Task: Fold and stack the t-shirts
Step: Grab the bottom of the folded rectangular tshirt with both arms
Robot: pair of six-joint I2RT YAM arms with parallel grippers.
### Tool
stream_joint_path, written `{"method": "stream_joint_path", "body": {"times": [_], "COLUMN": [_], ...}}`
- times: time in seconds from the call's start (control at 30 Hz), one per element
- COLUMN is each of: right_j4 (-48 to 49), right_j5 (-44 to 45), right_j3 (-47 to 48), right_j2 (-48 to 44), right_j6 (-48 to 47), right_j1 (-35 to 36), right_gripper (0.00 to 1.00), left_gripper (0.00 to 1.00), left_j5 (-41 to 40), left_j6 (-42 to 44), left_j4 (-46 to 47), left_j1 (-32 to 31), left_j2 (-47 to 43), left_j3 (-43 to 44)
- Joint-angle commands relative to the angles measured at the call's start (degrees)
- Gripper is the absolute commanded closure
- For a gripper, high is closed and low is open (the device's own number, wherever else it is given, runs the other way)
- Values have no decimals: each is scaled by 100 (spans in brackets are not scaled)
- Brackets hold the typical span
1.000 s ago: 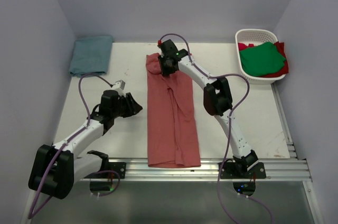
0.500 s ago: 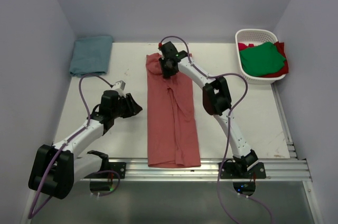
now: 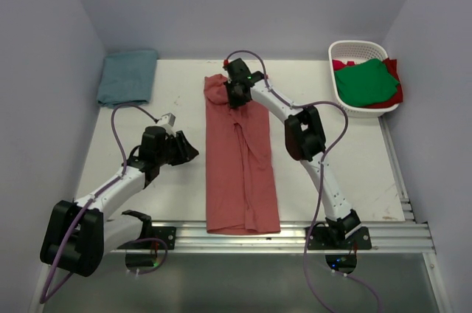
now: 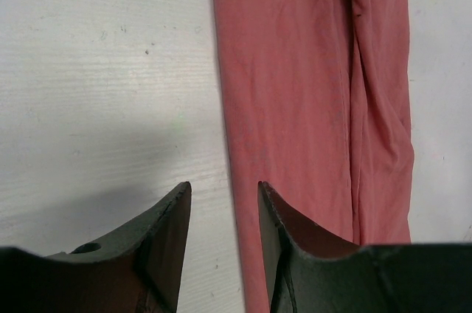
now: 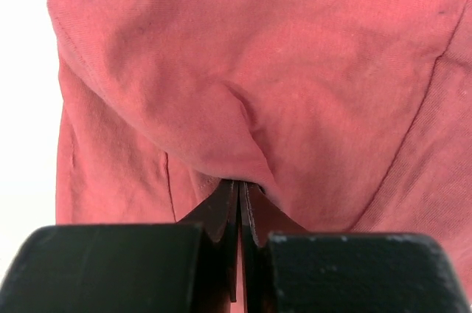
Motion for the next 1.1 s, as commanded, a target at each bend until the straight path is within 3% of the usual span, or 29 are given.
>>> {"method": "stream_joint_path", "body": {"times": [0.0, 0.13, 0.17, 0.2, 0.3, 0.6, 0.93, 1.07], "right_j4": [249, 478, 409, 173, -180, -207, -84, -93], "right_j5": [-132, -492, -588, -615, -668, -967, -1020, -950], "right_j3": [-246, -476, -388, -248, 245, 210, -177, -212], "right_j2": [-689, -997, -972, -893, -585, -181, -137, -110], "right_j6": [5, 14, 5, -47, -100, -39, -65, -57], "right_j1": [-61, -52, -52, -61, -61, -61, -61, -61], "right_gripper": [100, 100, 92, 71, 58, 59, 66, 81], "left_gripper": [55, 55, 55, 55, 56, 56, 56, 56], "left_j5": [-69, -95, -95, -104, -60, -87, -60, -69], "left_j6": [150, 150, 141, 132, 123, 141, 123, 123], "left_j4": [113, 122, 130, 139, 183, 148, 245, 236], "left_j1": [-11, -11, -11, -11, -11, -12, -11, -11], "left_j2": [-48, -84, -84, -66, -31, -57, 30, 48], "left_j3": [-25, -43, -34, -42, -51, -60, -78, -78]}}
